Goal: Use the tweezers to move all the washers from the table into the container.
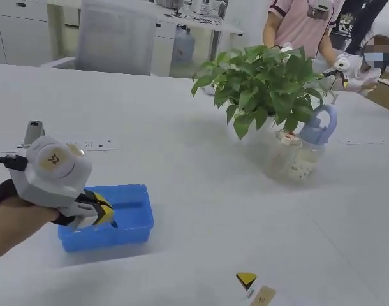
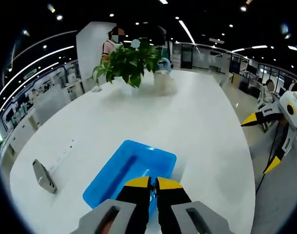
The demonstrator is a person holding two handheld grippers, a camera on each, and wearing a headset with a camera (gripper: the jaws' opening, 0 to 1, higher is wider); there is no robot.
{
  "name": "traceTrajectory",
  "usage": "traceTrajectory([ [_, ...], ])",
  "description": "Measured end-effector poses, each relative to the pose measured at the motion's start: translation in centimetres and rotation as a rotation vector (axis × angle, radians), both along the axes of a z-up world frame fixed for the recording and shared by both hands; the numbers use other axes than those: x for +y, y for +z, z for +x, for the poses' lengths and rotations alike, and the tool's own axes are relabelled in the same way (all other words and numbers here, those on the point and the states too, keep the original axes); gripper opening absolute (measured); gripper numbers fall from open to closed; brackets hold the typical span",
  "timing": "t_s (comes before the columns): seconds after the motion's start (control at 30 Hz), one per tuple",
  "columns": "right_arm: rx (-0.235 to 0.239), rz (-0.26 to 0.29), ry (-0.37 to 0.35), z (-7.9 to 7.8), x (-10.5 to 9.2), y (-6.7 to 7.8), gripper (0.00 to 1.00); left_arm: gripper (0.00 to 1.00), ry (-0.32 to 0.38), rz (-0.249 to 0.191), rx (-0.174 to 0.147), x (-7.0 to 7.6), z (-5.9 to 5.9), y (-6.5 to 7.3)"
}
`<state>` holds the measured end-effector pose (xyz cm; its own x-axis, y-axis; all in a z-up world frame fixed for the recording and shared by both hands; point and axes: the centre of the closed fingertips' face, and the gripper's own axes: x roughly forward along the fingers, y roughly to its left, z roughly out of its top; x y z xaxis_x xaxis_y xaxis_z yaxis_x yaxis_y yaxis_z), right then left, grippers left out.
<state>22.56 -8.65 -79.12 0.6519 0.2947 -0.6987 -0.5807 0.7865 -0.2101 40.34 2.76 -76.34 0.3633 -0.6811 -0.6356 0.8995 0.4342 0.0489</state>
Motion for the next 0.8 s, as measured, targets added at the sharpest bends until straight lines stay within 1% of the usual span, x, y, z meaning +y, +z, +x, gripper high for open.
traceTrajectory([
  [0.03,0.005,0.003,0.006,-0.1,0.1,-0.1,0.79,0.00,0.001,-0.003,-0.016,0.1,0.0,0.4],
  [0.07,0.011,0.006,0.015,-0.1,0.3,-0.1,0.79,0.00,0.001,-0.010,-0.044,0.2,-0.1,1.2],
  [0.1,0.008,0.007,0.022,-0.2,0.5,0.0,0.79,0.00,0.001,-0.018,-0.052,0.3,-0.3,1.7],
  [0.13,0.002,0.007,0.047,-0.2,0.9,0.3,0.78,0.00,0.003,-0.040,-0.056,0.4,-0.6,2.5],
  [0.17,0.007,0.007,0.063,-0.3,1.1,0.4,0.77,0.00,0.001,-0.056,-0.058,0.4,-1.0,3.0],
  [0.2,0.006,0.007,0.076,0.0,1.6,0.8,0.76,0.00,-0.010,-0.067,-0.076,0.6,-1.5,3.7],
  [0.23,0.003,0.014,0.088,0.3,2.0,1.2,0.75,0.00,-0.018,-0.071,-0.086,0.7,-1.9,4.1],
  [0.27,-0.001,0.027,0.112,0.7,2.7,1.8,0.73,0.00,-0.022,-0.072,-0.087,0.9,-2.2,4.4],
  [0.33,-0.033,0.037,0.151,2.0,3.9,3.6,0.68,0.00,-0.040,-0.097,-0.090,0.9,-3.3,5.2],
  [0.37,-0.052,0.041,0.183,2.8,4.7,4.5,0.64,0.00,-0.053,-0.115,-0.088,1.0,-4.0,5.6],
  [0.4,-0.057,0.050,0.200,3.3,5.1,5.1,0.61,0.00,-0.060,-0.120,-0.094,1.0,-4.4,5.9],
  [0.43,-0.067,0.067,0.225,4.1,5.9,6.0,0.58,0.00,-0.071,-0.120,-0.108,1.2,-5.1,6.2],
  [0.5,-0.069,0.090,0.262,4.9,6.6,6.9,0.51,0.00,-0.101,-0.114,-0.133,1.2,-6.0,6.7],
  [0.53,-0.056,0.101,0.295,5.3,7.2,7.3,0.48,0.00,-0.117,-0.131,-0.121,1.2,-6.8,7.1],
  [0.57,-0.045,0.104,0.311,5.6,7.4,7.4,0.44,0.00,-0.120,-0.148,-0.112,1.1,-7.3,7.4],
  [0.6,-0.038,0.108,0.340,5.9,7.8,7.5,0.41,0.00,-0.129,-0.165,-0.111,1.1,-8.0,7.8],
  [0.63,-0.026,0.110,0.361,6.0,8.1,7.5,0.38,0.00,-0.139,-0.169,-0.111,1.1,-8.5,8.1],
  [0.67,-0.027,0.103,0.381,6.3,8.5,7.7,0.36,0.00,-0.153,-0.173,-0.108,1.2,-9.1,8.3],
  [0.73,-0.036,0.082,0.431,6.4,9.1,8.0,0.35,0.00,-0.172,-0.185,-0.115,1.2,-9.9,8.7],
  [0.77,-0.036,0.083,0.441,6.5,9.4,8.0,0.34,0.00,-0.196,-0.191,-0.112,1.2,-10.5,8.9],
  [0.8,-0.038,0.092,0.458,6.6,9.8,8.2,0.33,0.00,-0.206,-0.194,-0.110,1.2,-10.7,9.0],
])
